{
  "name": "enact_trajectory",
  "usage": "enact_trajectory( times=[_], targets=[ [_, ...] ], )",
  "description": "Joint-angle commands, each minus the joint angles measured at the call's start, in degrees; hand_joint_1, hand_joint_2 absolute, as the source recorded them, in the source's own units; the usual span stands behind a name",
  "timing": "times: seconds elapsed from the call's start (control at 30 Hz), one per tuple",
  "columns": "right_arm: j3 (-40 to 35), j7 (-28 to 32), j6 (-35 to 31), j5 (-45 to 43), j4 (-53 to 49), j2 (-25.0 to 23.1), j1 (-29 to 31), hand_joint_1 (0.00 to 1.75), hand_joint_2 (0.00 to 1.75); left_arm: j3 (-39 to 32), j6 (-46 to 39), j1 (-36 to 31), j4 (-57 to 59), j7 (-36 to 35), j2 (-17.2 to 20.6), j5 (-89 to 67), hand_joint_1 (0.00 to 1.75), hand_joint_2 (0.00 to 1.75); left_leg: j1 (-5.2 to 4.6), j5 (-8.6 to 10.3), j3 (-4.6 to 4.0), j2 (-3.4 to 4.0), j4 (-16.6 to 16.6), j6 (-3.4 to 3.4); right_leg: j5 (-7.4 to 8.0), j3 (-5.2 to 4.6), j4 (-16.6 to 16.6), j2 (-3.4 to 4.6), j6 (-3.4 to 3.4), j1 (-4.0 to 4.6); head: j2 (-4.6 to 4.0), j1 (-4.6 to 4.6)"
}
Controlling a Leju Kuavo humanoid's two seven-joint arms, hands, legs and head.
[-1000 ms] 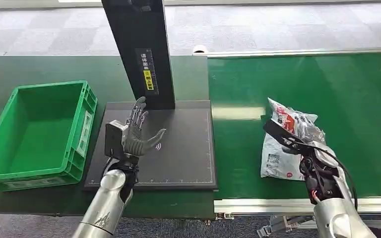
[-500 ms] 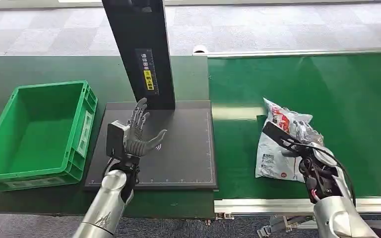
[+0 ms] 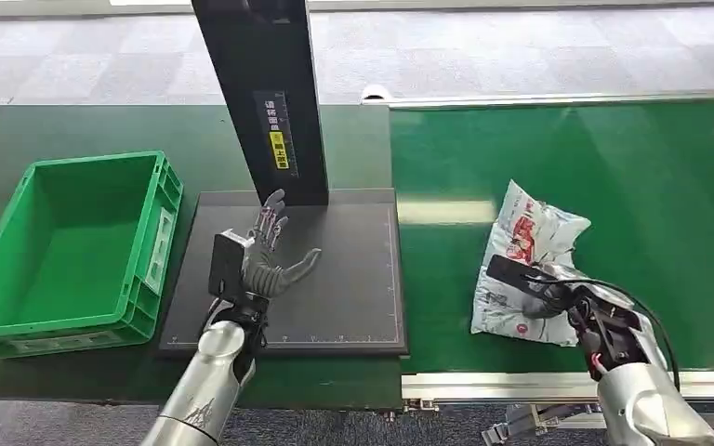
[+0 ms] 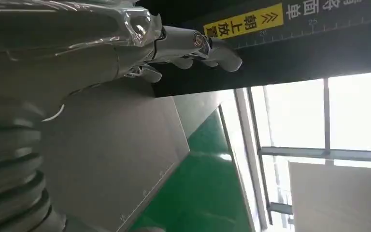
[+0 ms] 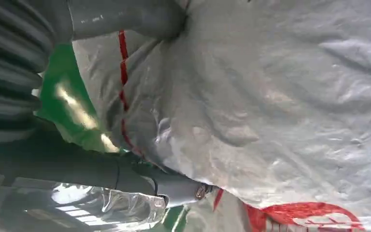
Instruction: Moved the parcel from conveyor to table for the left to box.
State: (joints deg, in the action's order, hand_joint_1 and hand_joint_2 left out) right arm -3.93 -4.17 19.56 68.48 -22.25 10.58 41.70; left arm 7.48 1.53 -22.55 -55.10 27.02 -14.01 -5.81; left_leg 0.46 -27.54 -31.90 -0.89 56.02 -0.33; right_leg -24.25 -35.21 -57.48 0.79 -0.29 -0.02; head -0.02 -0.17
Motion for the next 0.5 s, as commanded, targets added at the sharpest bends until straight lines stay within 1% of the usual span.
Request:
enact_trajectory(
  times=[0.03,0.1,0.27,0.3,0.37,0.43,0.5],
  targets=[
    [-2.99,1.91,2.14,-0.98,5.0,0.0,0.78,1.75,1.75,0.64,-0.46,-1.16,2.8,0.04,1.06,0.1,0.0,1.75,0.02,-0.01,0.13,-0.01,-0.08,-0.02,-0.02,0.16,0.09,-0.09,0.02,0.02,0.02,0.0],
    [-2.97,4.92,0.66,-1.88,4.19,0.0,0.79,1.75,1.75,0.68,-0.37,-0.95,2.31,0.09,1.51,0.12,0.0,1.75,0.02,-0.01,0.15,0.02,-0.08,-0.02,-0.02,0.17,0.09,-0.08,0.02,0.03,0.02,0.0],
    [-4.65,7.83,-2.98,-2.64,2.79,-0.73,2.13,1.75,1.75,-0.01,-0.5,0.51,-0.52,-0.41,2.16,0.88,0.0,1.75,-0.02,-0.03,0.16,0.17,-0.1,-0.02,-0.01,0.13,0.07,0.04,0.03,-0.01,0.02,0.0],
    [-5.1,9.15,-4.16,-3.19,2.25,-0.98,2.38,1.75,1.75,0.14,-0.45,0.85,-1.25,-0.58,2.46,0.86,0.0,1.75,-0.01,-0.03,0.11,0.15,-0.07,-0.02,0.0,0.09,0.05,0.06,0.02,0.0,0.02,-0.02],
    [-5.65,10.85,-8.07,-4.3,0.93,-1.36,2.56,1.75,1.75,-0.39,-0.75,1.55,-2.89,-0.51,2.64,1.59,0.0,1.75,-0.03,-0.04,0.12,0.21,-0.07,-0.03,-0.01,0.08,0.03,0.09,0.02,-0.03,0.0,0.0],
    [-5.55,13.1,-13.54,-5.88,-1.14,-2.45,3.04,1.75,1.75,-1.12,-1.43,2.77,-5.46,-0.35,2.87,2.16,0.0,1.75,-0.04,-0.05,0.09,0.29,-0.06,-0.03,0.0,0.04,0.02,0.18,0.02,-0.03,0.02,0.0],
    [-4.47,16.17,-22.69,-8.48,-5.04,-3.94,3.16,1.75,1.75,-3.19,-3.18,4.63,-9.45,1.39,2.13,3.57,0.0,1.75,-0.03,-0.07,0.0,0.38,-0.02,-0.02,0.02,-0.06,-0.03,0.29,0.01,-0.03,0.02,0.0]
  ],
)
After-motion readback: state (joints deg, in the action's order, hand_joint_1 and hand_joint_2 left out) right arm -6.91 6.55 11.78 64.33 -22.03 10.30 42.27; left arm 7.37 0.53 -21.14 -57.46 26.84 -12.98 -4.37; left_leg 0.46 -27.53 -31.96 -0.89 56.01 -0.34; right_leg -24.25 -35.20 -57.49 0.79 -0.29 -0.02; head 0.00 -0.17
